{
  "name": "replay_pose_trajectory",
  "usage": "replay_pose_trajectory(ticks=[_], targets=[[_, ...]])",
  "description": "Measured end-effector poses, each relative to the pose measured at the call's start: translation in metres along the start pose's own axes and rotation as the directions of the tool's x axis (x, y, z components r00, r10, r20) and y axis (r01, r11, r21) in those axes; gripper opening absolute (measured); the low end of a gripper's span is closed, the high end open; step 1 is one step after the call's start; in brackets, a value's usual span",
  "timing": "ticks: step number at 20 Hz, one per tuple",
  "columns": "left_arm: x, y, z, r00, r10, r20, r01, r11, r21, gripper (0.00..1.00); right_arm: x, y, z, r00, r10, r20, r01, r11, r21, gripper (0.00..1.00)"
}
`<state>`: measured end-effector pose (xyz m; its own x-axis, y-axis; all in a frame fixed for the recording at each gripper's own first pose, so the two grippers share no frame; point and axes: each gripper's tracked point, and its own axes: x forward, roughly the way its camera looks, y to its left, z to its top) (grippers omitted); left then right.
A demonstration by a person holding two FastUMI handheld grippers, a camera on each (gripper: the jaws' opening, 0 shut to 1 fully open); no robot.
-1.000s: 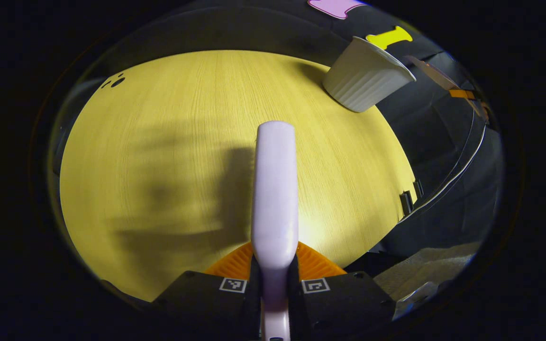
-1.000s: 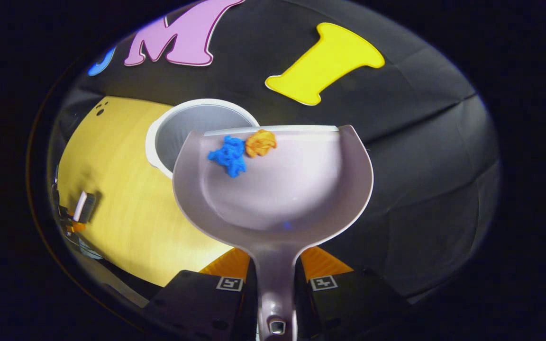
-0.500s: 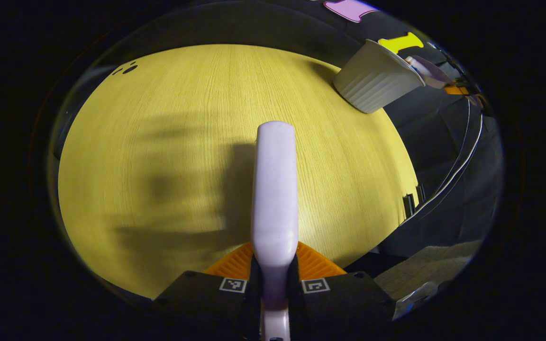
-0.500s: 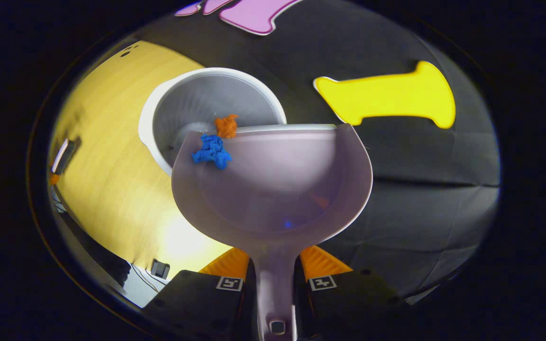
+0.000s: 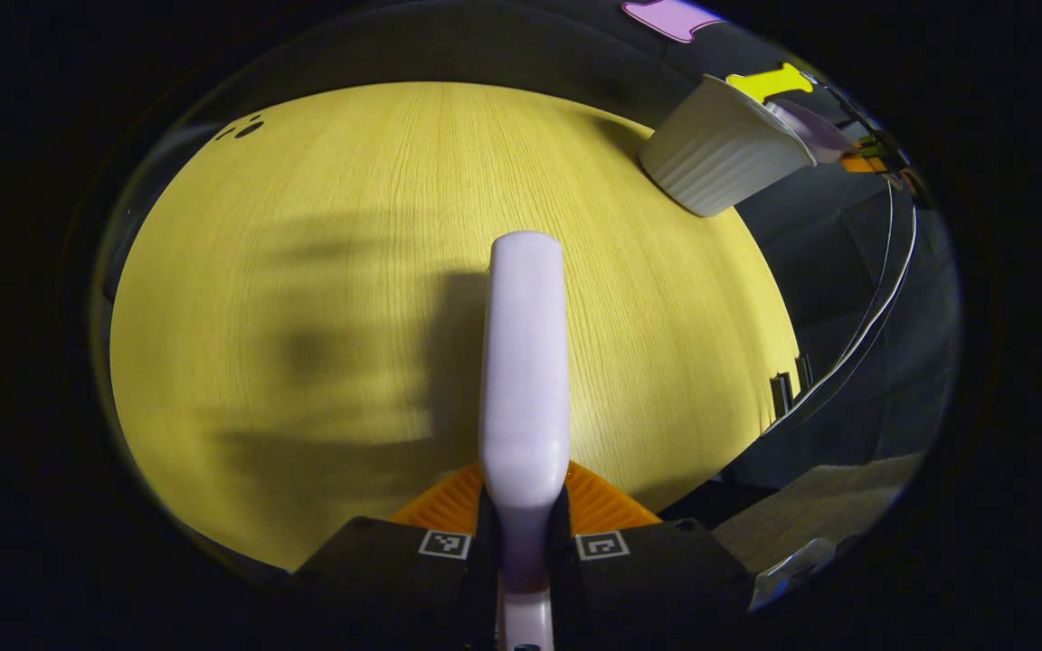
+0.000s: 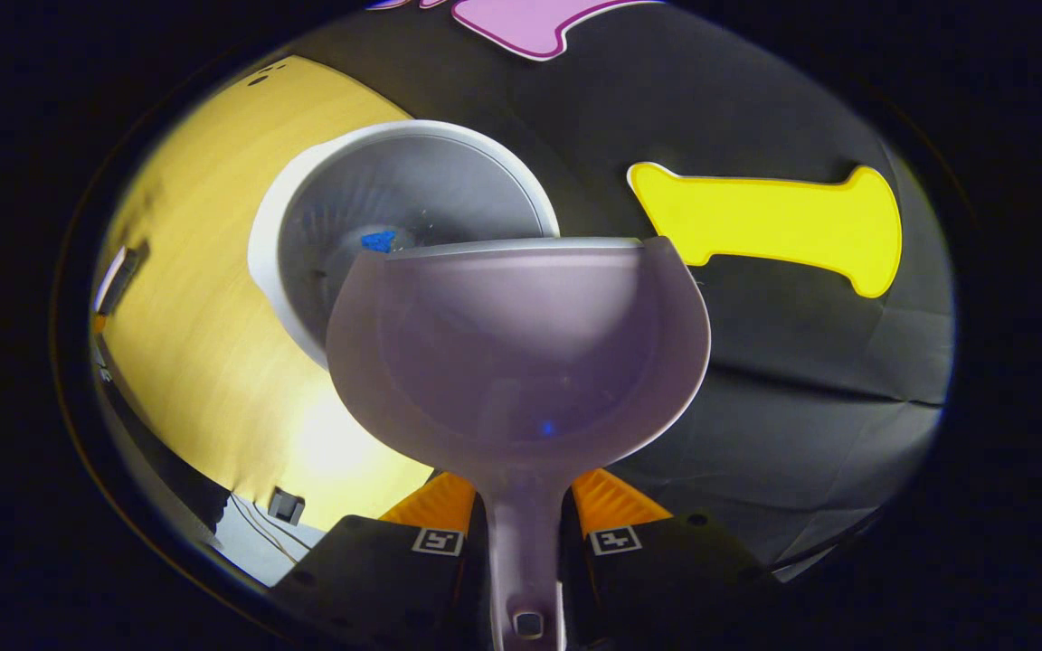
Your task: Pick up the small broom and dustpan from the desktop, sweep the trash into the dustpan with the broom, and then empty the trash into the garbage bin.
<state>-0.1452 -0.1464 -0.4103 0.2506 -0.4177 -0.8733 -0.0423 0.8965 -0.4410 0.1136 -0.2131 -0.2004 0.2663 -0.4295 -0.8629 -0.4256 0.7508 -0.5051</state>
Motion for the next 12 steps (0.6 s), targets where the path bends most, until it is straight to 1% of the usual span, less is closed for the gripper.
replay_pose_trajectory(ticks=[4,5,6,7,8,9,10,11,12], targets=[[-0.002,0.003,0.01,1.0,0.011,0.017,-0.011,1.0,-0.025,0.28,-0.017,0.004,0.0,0.992,0.072,0.1,-0.085,0.987,0.135,0.35],[-0.004,0.004,0.01,1.0,0.019,0.018,-0.018,1.0,-0.025,0.28,-0.024,0.005,-0.002,0.988,0.082,0.129,-0.102,0.982,0.159,0.31],[-0.003,0.004,0.012,0.999,0.028,0.022,-0.027,0.999,-0.024,0.28,-0.03,0.007,-0.003,0.983,0.094,0.16,-0.123,0.975,0.184,0.36],[-0.003,0.004,0.014,0.999,0.037,0.024,-0.037,0.999,-0.023,0.28,-0.039,0.013,-0.006,0.975,0.112,0.193,-0.152,0.966,0.209,0.31],[-0.003,0.005,0.017,0.999,0.044,0.026,-0.043,0.999,-0.025,0.27,-0.051,0.021,-0.01,0.965,0.136,0.226,-0.189,0.954,0.234,0.31],[-0.003,0.006,0.019,0.998,0.051,0.029,-0.05,0.998,-0.027,0.28,-0.059,0.032,-0.012,0.952,0.164,0.257,-0.231,0.939,0.254,0.36],[-0.005,0.009,0.02,0.998,0.058,0.031,-0.057,0.998,-0.027,0.28,-0.068,0.046,-0.016,0.939,0.192,0.285,-0.271,0.924,0.27,0.31],[-0.006,0.013,0.023,0.997,0.066,0.034,-0.065,0.998,-0.022,0.28,-0.074,0.061,-0.02,0.925,0.219,0.312,-0.308,0.911,0.274,0.35],[-0.008,0.015,0.024,0.996,0.077,0.036,-0.077,0.997,-0.014,0.28,-0.081,0.078,-0.022,0.911,0.243,0.334,-0.341,0.899,0.275,0.35]])
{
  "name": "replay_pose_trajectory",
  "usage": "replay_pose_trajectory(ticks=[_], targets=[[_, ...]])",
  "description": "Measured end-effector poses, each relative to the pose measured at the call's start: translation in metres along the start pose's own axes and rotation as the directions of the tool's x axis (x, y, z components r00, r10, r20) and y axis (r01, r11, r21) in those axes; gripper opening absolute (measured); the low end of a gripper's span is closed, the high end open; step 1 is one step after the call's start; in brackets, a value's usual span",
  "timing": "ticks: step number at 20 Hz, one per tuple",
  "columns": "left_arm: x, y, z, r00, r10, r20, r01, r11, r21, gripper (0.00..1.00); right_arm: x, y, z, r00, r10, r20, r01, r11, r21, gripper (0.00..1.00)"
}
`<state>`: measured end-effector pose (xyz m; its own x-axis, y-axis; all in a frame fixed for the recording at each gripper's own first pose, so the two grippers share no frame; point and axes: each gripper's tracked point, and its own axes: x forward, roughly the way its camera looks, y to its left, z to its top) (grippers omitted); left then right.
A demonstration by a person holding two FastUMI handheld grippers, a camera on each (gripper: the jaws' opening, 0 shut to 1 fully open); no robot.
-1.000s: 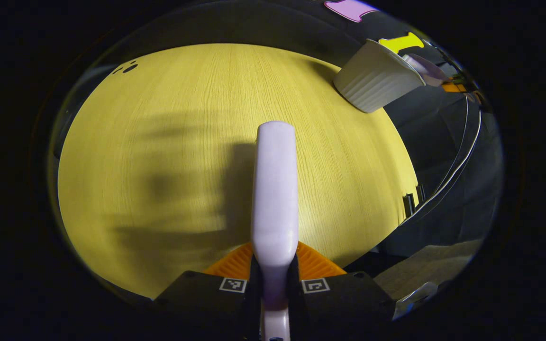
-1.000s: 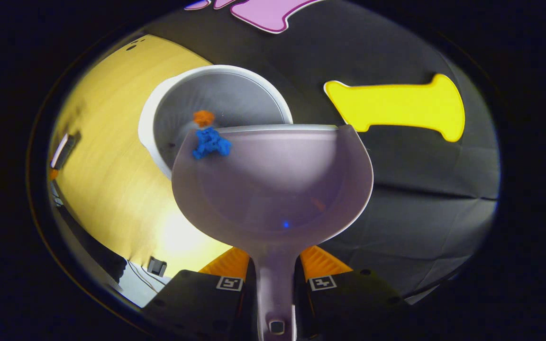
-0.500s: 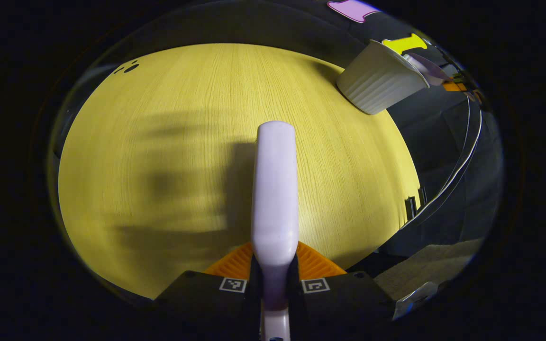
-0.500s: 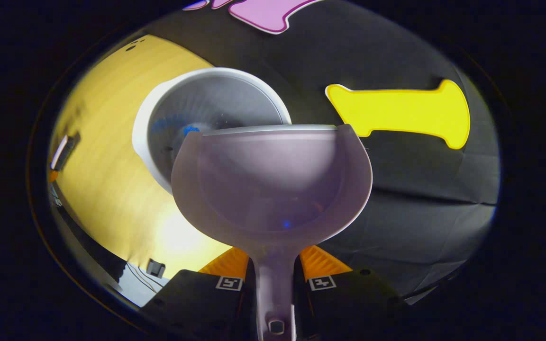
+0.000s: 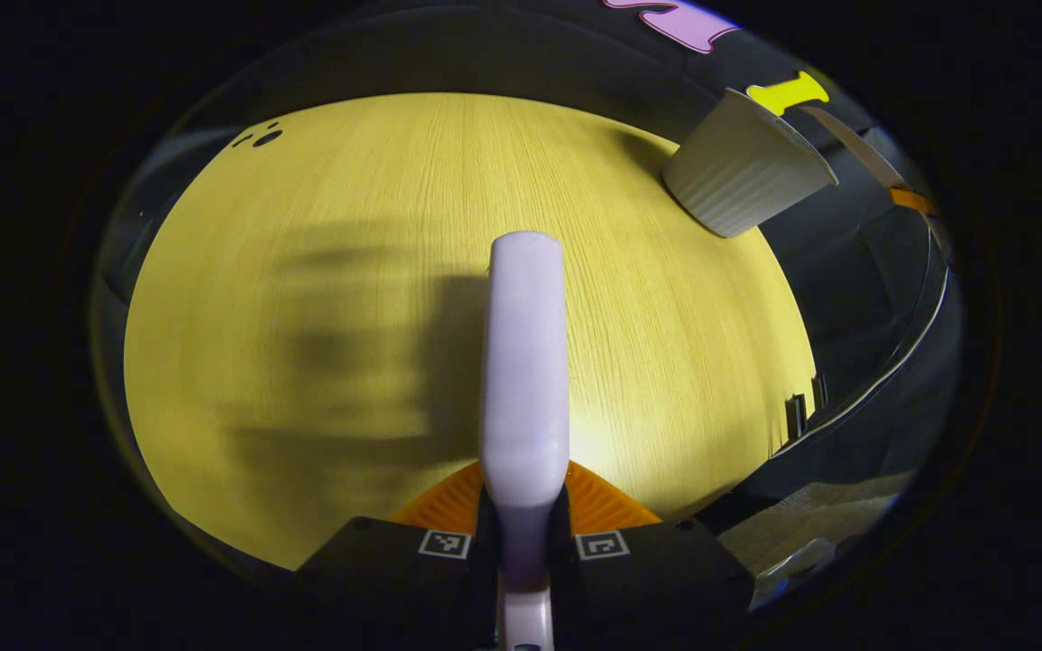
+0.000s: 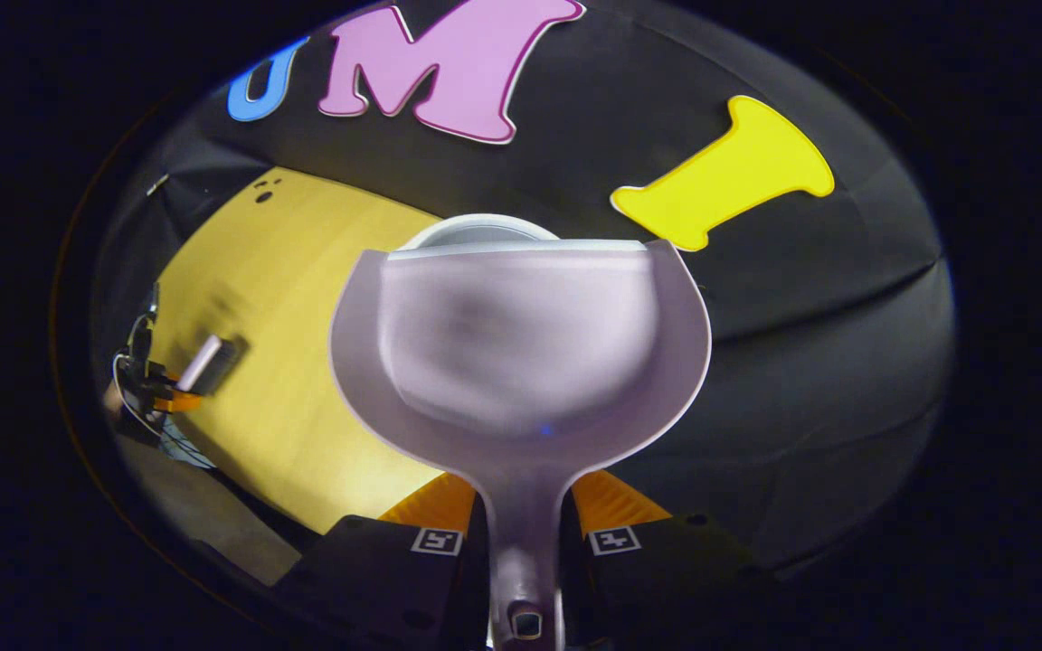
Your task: Pick up the small broom and dustpan from the desktop, sweep the trash into the dustpan with the broom, and then empty the trash into the garbage bin.
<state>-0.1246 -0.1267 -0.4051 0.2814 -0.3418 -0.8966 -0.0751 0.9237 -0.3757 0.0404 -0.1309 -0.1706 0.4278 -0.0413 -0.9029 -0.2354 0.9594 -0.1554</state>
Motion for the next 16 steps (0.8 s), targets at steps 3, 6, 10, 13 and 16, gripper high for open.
replay_pose_trajectory(ticks=[3,6,10,13,16], targets=[[-0.003,0.002,0.001,1.0,0.025,0.001,-0.025,1.0,0.017,0.28,-0.003,0.043,-0.027,0.997,0.074,0.015,-0.074,0.997,0.005,0.36],[-0.004,0.004,0.003,0.999,0.045,0.001,-0.045,0.999,0.026,0.28,0.0,0.093,-0.052,0.991,0.13,0.03,-0.13,0.991,0.013,0.36],[-0.006,0.008,0.005,0.997,0.074,0.008,-0.075,0.996,0.044,0.28,0.025,0.165,-0.094,0.98,0.2,0.004,-0.2,0.979,0.027,0.36],[-0.007,0.01,0.006,0.995,0.097,0.015,-0.098,0.994,0.048,0.28,0.047,0.203,-0.114,0.969,0.246,-0.02,-0.245,0.968,0.061,0.36],[-0.007,0.013,0.006,0.994,0.11,0.016,-0.111,0.993,0.045,0.28,0.074,0.236,-0.128,0.954,0.299,-0.016,-0.296,0.949,0.109,0.35]])
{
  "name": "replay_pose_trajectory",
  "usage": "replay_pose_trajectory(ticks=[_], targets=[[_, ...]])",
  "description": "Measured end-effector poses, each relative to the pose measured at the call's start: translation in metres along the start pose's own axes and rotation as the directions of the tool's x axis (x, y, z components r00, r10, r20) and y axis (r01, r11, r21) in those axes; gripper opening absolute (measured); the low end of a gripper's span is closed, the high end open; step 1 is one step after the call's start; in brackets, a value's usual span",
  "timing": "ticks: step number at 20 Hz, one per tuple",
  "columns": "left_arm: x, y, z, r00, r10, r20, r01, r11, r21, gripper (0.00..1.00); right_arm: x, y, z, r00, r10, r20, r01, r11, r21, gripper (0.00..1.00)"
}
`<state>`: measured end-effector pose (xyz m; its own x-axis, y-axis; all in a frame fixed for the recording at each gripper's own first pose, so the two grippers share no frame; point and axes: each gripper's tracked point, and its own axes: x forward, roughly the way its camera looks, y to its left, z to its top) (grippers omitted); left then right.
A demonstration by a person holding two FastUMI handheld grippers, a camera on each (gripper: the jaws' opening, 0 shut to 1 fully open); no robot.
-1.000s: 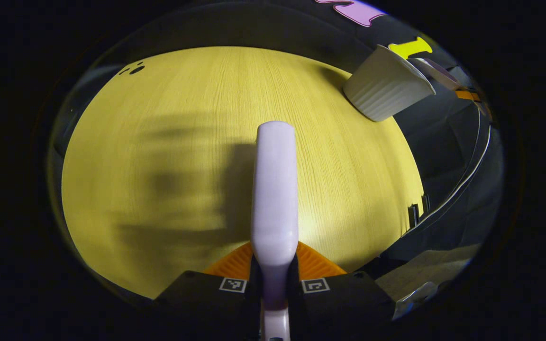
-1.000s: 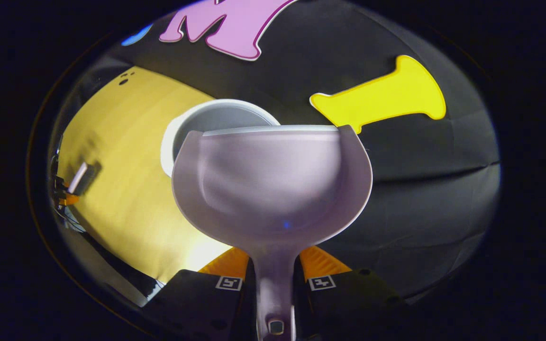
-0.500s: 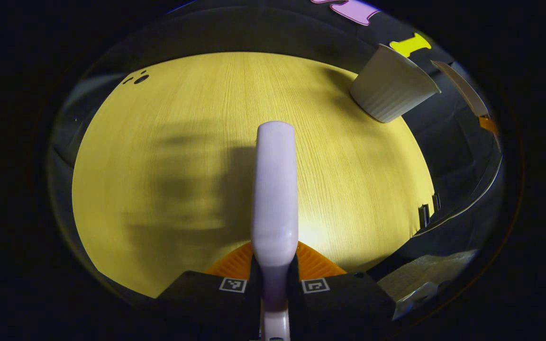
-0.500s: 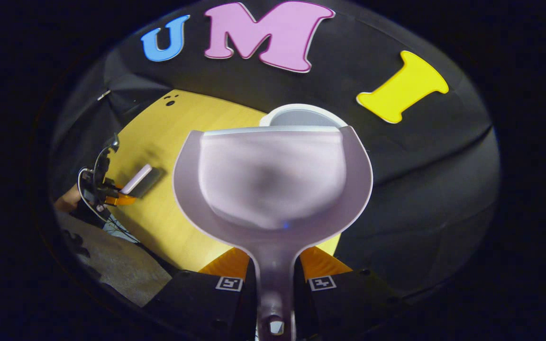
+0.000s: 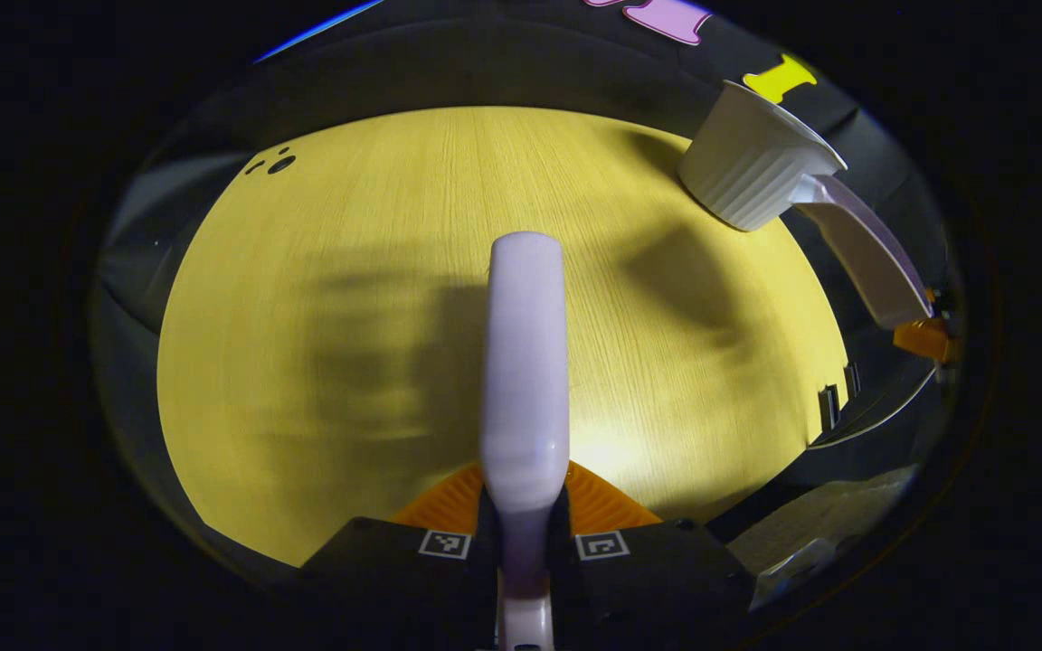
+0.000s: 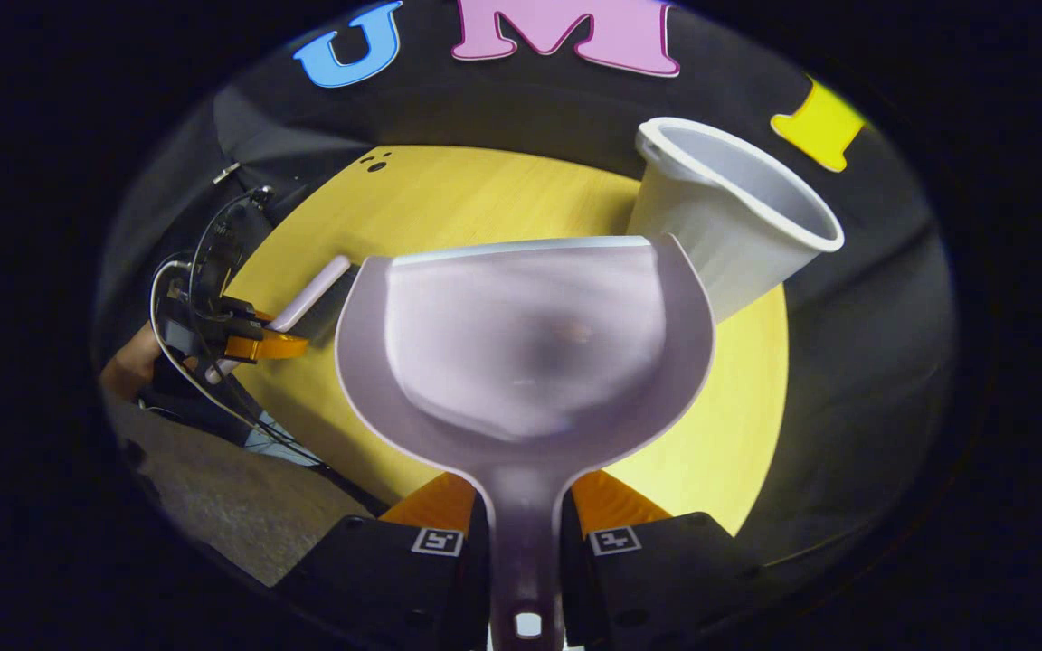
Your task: Pick up the small broom and dustpan from the desktop, sweep the trash into the dustpan with the broom, and then empty the trash into the garbage bin.
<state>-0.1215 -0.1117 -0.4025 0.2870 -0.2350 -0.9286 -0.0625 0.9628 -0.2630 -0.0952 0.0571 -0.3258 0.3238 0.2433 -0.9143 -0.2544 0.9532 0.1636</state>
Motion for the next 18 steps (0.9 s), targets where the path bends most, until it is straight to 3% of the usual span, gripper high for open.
replay_pose_trajectory(ticks=[2,3,5,6,8,12,13,14,15,18], targets=[[0.001,-0.001,0.002,1.0,0.009,0.004,-0.009,1.0,-0.01,0.28,0.027,0.008,-0.017,1.0,-0.001,-0.024,0.001,1.0,0.002,0.31],[0.001,0.0,0.002,1.0,0.016,0.006,-0.016,1.0,-0.01,0.28,0.039,0.009,-0.027,0.999,-0.005,-0.046,0.005,1.0,-0.002,0.35],[0.003,0.0,0.0,1.0,0.028,0.009,-0.028,1.0,-0.008,0.28,0.058,0.016,-0.043,0.997,-0.003,-0.073,0.003,1.0,-0.007,0.31],[0.003,0.0,0.0,0.999,0.032,0.011,-0.031,0.999,-0.007,0.28,0.066,0.019,-0.05,0.997,-0.007,-0.083,0.005,1.0,-0.014,0.36],[0.003,0.0,-0.001,0.999,0.037,0.008,-0.037,0.999,-0.003,0.28,0.078,0.021,-0.059,0.995,-0.017,-0.095,0.015,1.0,-0.016,0.35],[0.003,0.003,0.001,0.998,0.066,0.001,-0.066,0.998,0.014,0.31,0.098,0.02,-0.063,0.994,-0.04,-0.098,0.042,0.999,0.015,0.35],[0.002,0.004,0.0,0.997,0.072,0.008,-0.072,0.997,0.021,0.31,0.1,0.019,-0.063,0.994,-0.047,-0.099,0.049,0.999,0.018,0.4],[0.002,0.003,-0.002,0.997,0.077,0.006,-0.077,0.997,0.027,0.32,0.104,0.019,-0.064,0.993,-0.052,-0.105,0.054,0.998,0.022,0.31],[0.0,0.005,0.0,0.996,0.084,0.01,-0.084,0.996,0.031,0.33,0.106,0.018,-0.066,0.992,-0.055,-0.113,0.058,0.998,0.023,0.36],[0.001,0.009,0.005,0.995,0.103,0.014,-0.104,0.994,0.037,0.35,0.111,0.019,-0.067,0.99,-0.048,-0.133,0.05,0.999,0.016,0.37]])
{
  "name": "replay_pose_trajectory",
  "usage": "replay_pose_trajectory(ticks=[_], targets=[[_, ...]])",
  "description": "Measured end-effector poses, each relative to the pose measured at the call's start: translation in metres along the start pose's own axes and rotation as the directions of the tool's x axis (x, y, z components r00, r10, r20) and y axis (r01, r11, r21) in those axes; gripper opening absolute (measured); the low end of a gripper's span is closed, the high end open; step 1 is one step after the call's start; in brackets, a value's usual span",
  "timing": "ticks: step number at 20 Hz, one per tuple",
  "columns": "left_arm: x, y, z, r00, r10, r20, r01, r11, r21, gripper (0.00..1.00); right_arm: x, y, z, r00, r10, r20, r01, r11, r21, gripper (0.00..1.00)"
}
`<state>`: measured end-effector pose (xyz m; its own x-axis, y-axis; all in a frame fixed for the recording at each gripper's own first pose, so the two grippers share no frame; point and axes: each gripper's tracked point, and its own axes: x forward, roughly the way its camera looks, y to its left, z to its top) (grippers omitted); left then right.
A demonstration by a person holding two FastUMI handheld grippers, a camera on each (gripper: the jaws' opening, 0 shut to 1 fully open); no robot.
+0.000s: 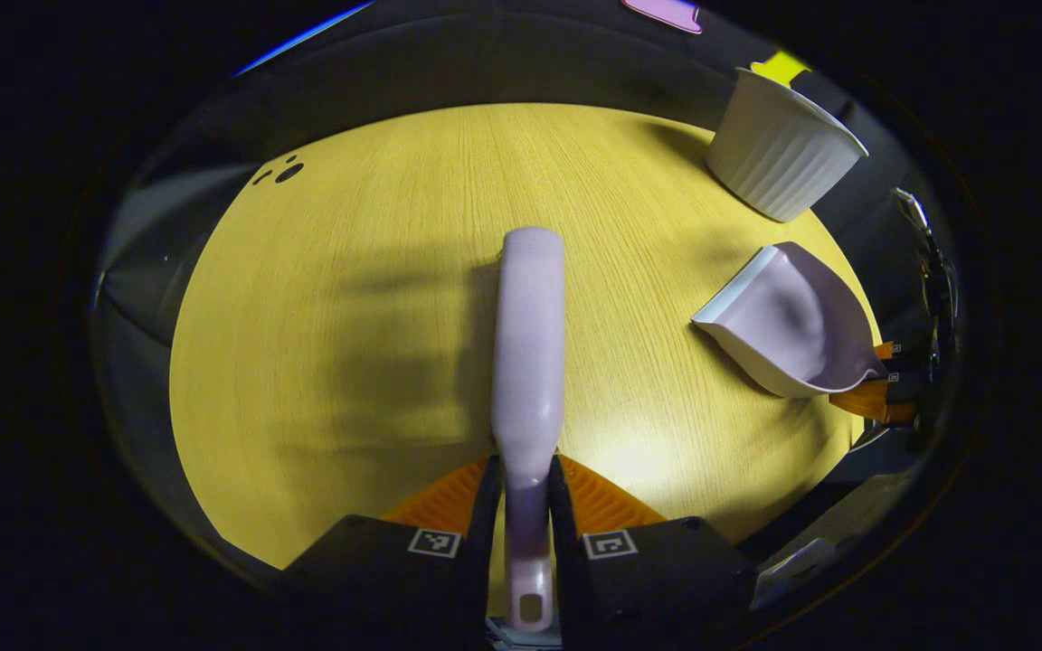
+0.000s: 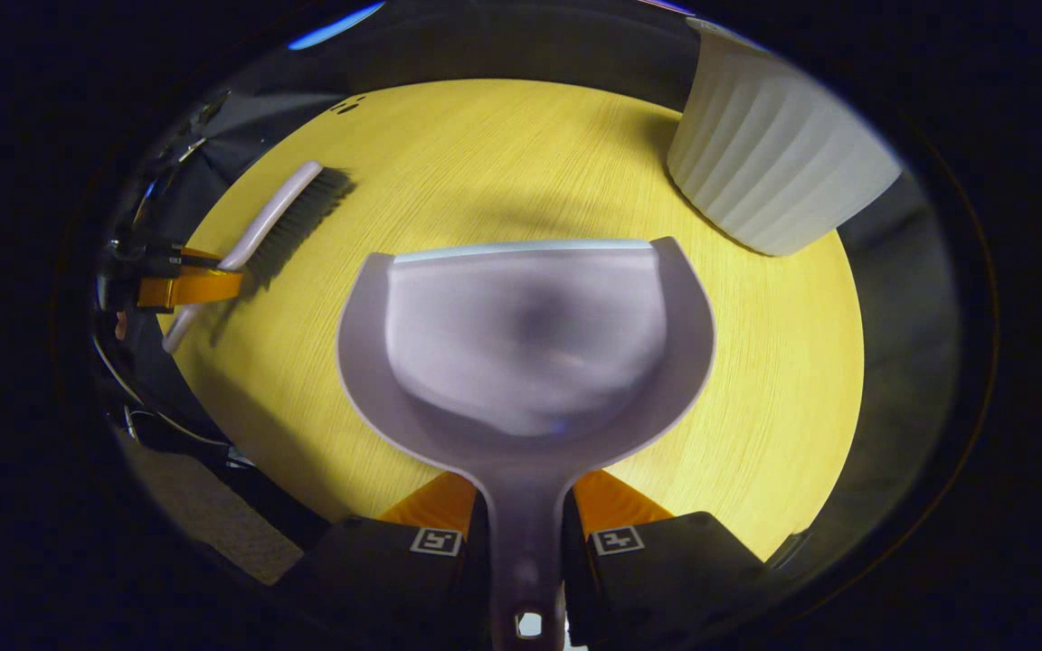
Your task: Pick up the small broom and dustpan from the desktop, sweep the trash into the dustpan with the broom, and then empty the trash into the garbage bin.
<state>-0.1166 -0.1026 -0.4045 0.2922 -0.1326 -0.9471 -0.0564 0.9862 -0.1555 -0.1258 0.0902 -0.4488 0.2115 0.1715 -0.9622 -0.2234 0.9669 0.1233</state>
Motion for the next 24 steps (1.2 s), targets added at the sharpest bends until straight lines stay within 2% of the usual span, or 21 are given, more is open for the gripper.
replay_pose_trajectory(ticks=[1,2,5,10,11,13,16,17,18,19,20,21,22,24], targets=[[-0.001,0.002,0.001,1.0,0.008,0.003,-0.008,1.0,0.002,0.35,0.0,0.001,-0.001,1.0,0.001,0.003,-0.001,1.0,0.001,0.34],[-0.001,0.003,-0.001,1.0,0.015,0.004,-0.015,1.0,0.001,0.35,-0.001,0.001,-0.001,1.0,-0.001,0.01,0.001,1.0,0.005,0.38],[-0.005,0.007,-0.005,1.0,0.029,0.008,-0.029,1.0,-0.009,0.36,-0.005,0.002,-0.001,1.0,0.015,0.009,-0.015,1.0,0.015,0.43],[-0.016,0.017,-0.011,0.997,0.078,0.019,-0.078,0.997,-0.01,0.39,-0.031,-0.002,0.001,0.998,0.024,0.05,-0.024,1.0,0.009,0.43],[-0.021,0.018,-0.013,0.996,0.089,0.022,-0.088,0.996,-0.009,0.4,-0.038,-0.002,0.002,0.998,0.028,0.06,-0.028,1.0,0.012,0.39],[-0.032,0.019,-0.015,0.994,0.103,0.034,-0.103,0.995,-0.003,0.41,-0.053,-0.003,0.006,0.996,0.03,0.087,-0.032,0.999,0.024,0.48],[-0.055,0.019,-0.009,0.987,0.136,0.083,-0.139,0.99,0.026,0.38,-0.076,-0.005,0.016,0.988,0.028,0.155,-0.033,0.999,0.03,0.43],[-0.063,0.018,-0.003,0.982,0.144,0.118,-0.15,0.988,0.039,0.4,-0.086,-0.004,0.022,0.982,0.031,0.186,-0.037,0.999,0.029,0.43],[-0.073,0.014,0.005,0.977,0.143,0.158,-0.153,0.987,0.051,0.41,-0.094,-0.001,0.03,0.974,0.04,0.225,-0.047,0.999,0.027,0.48],[-0.084,0.007,0.014,0.971,0.132,0.2,-0.147,0.987,0.066,0.41,-0.104,0.001,0.039,0.963,0.045,0.266,-0.053,0.998,0.023,0.43],[-0.096,0.001,0.025,0.962,0.124,0.245,-0.147,0.986,0.077,0.41,-0.114,0.002,0.048,0.95,0.047,0.307,-0.055,0.998,0.016,0.43],[-0.106,-0.006,0.036,0.951,0.115,0.289,-0.146,0.985,0.087,0.4,-0.124,0.003,0.06,0.936,0.048,0.349,-0.053,0.999,0.005,0.43],[-0.117,-0.012,0.048,0.938,0.109,0.33,-0.146,0.985,0.091,0.35,-0.132,0.004,0.07,0.92,0.047,0.39,-0.048,0.999,-0.007,0.43],[-0.139,-0.027,0.075,0.903,0.079,0.422,-0.126,0.988,0.084,0.4,-0.153,0.008,0.091,0.882,0.054,0.468,-0.046,0.999,-0.029,0.43]])
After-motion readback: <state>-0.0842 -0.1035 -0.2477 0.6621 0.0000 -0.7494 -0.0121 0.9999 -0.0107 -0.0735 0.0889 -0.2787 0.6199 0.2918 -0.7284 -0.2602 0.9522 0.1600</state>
